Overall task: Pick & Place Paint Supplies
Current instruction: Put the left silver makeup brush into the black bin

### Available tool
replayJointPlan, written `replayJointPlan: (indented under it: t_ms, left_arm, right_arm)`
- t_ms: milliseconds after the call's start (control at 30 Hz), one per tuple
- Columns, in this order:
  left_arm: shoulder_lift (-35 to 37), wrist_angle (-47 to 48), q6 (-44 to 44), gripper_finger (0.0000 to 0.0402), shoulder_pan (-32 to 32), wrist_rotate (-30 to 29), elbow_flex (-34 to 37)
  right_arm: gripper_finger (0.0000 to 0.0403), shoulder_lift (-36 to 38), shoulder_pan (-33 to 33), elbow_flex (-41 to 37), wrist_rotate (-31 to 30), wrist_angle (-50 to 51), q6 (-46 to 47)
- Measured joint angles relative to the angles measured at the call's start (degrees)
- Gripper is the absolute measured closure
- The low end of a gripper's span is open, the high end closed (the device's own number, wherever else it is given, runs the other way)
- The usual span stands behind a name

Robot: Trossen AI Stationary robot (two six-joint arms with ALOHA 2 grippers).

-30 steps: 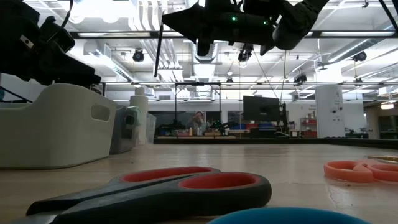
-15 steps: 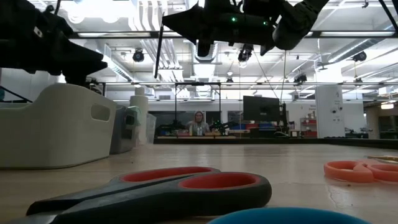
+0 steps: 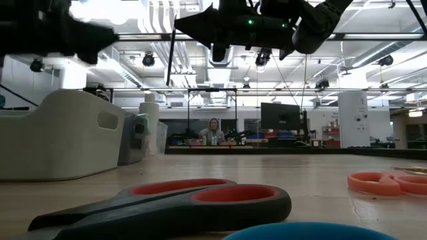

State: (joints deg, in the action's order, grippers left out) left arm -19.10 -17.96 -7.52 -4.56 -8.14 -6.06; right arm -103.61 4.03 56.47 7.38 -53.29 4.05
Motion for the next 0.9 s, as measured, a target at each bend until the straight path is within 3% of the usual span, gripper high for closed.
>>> replayJointPlan:
  t_ms: [233,600,900]
  left_arm:
    - [-11.19,11.91,1.07,0.0272,0.05,-1.29,-9.78]
    - [-29.39,10.02,3.88,0.0272,0.11,-3.02,-17.17]
    - [-37.85,5.86,4.58,0.0272,0.15,-2.99,-18.80]
  right_arm:
    - [0.0390,0.00,0.17,0.00,0.00,0.39,0.26]
    - [0.0390,0.02,0.15,0.01,0.04,0.47,-0.04]
    - [0.0390,0.02,0.13,0.00,0.07,0.48,-0.22]
